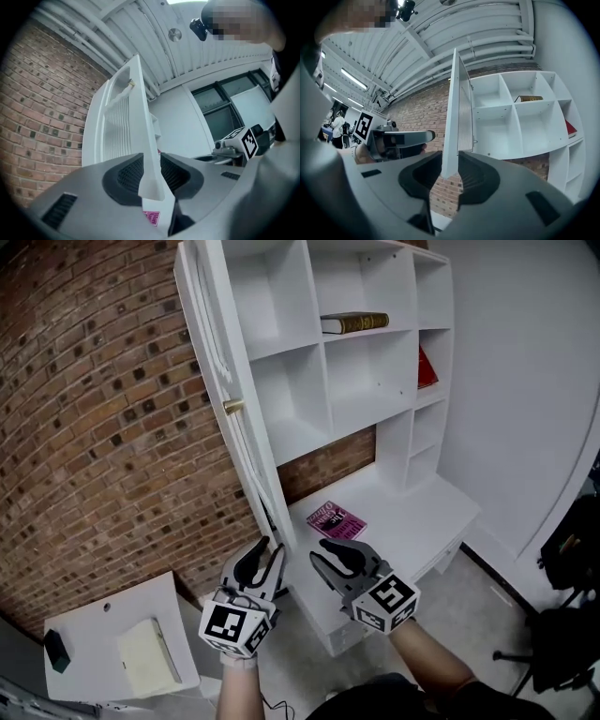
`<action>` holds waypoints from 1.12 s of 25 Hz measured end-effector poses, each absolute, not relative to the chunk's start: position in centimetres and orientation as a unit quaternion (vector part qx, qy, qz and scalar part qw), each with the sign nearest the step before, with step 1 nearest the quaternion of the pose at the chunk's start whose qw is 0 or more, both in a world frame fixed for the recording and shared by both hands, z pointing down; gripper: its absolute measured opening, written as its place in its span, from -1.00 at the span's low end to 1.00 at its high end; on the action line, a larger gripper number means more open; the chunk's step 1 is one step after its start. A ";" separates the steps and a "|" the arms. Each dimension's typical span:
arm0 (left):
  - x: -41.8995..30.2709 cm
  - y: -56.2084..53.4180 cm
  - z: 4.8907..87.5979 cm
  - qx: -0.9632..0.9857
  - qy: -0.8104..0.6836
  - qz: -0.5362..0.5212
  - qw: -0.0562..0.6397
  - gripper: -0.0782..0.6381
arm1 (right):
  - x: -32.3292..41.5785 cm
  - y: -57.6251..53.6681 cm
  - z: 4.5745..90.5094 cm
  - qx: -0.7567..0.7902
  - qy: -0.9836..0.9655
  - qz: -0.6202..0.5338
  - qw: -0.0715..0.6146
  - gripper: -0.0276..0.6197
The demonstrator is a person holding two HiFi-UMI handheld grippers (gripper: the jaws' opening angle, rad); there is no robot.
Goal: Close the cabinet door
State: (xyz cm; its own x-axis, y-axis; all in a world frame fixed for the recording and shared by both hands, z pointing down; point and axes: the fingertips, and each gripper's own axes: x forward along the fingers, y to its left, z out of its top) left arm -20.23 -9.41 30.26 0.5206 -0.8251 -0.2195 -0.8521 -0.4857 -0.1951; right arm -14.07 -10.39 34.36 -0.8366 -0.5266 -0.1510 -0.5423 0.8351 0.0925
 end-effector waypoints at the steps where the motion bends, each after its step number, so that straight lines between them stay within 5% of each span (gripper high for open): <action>1: -20.1 -9.7 30.0 -0.864 0.480 0.046 0.143 -0.48 | -14.5 -10.5 34.4 -0.279 0.956 0.066 0.058 -0.60; 28: -16.3 -14.2 29.8 -0.907 0.393 0.031 0.150 -0.48 | -15.2 -14.6 34.5 -0.298 0.950 0.070 0.060 -0.68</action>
